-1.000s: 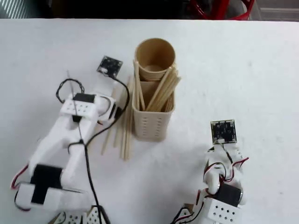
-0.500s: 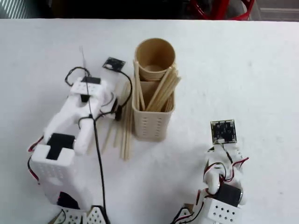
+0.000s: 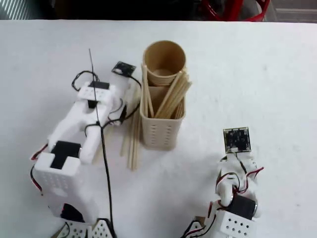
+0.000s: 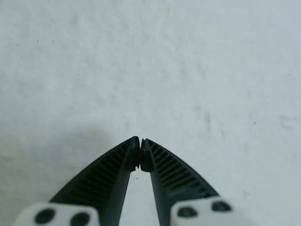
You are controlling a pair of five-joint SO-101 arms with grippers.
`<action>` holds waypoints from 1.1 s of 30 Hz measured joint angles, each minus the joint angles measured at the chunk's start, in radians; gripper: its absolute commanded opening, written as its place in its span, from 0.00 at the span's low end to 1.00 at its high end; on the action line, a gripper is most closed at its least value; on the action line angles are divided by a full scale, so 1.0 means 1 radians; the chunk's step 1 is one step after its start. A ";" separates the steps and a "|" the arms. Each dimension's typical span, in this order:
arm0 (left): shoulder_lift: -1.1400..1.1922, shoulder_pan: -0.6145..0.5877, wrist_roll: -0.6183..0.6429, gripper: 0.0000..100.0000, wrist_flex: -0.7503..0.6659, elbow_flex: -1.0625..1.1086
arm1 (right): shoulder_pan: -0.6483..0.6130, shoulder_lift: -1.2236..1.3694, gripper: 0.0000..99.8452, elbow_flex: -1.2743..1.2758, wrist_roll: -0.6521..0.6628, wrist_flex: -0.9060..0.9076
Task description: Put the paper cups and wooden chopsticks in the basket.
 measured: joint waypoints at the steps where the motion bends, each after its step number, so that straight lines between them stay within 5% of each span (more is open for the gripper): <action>1: 0.000 0.000 0.000 0.02 0.002 0.000 | 0.000 0.000 0.02 0.000 0.000 0.000; 14: -0.032 -0.003 0.000 0.02 0.031 0.002 | 0.000 0.000 0.02 0.000 0.000 0.000; 33: -0.740 -0.044 -0.002 0.07 -0.057 0.333 | 0.000 0.000 0.02 0.000 0.000 0.000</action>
